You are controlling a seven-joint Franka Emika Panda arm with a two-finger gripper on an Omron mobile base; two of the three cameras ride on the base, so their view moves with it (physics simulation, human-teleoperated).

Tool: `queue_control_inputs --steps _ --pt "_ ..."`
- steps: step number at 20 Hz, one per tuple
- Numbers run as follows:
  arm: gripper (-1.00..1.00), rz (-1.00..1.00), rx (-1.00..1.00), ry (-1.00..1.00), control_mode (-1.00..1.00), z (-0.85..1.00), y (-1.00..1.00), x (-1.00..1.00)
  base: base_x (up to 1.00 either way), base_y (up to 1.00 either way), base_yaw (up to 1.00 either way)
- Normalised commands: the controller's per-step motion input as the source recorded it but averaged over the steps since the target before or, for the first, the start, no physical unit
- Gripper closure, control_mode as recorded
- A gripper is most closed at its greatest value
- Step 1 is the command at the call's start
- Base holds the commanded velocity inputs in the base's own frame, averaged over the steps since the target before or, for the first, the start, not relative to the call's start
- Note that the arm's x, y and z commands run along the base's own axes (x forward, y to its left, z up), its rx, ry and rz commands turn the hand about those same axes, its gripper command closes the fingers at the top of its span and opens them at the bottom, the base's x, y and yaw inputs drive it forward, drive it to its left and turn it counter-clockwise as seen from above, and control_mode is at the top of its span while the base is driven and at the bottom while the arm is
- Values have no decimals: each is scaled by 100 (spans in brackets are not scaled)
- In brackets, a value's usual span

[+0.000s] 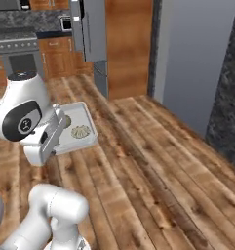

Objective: Place two dumplings into each of the tupperware containers and then place the containers in the fridge.

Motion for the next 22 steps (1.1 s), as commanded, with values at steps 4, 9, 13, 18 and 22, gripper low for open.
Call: queue_control_inputs --steps 4,9,13,18,22 --pt "100 0 0 0 100 0 0 0 100 -30 75" --pt "100 0 0 0 100 0 0 0 99 -25 75" --pt "100 0 0 0 100 0 0 0 100 -14 57" --pt "100 0 0 0 100 0 0 0 100 -9 32" --pt "100 0 0 0 100 0 0 0 100 -19 15"
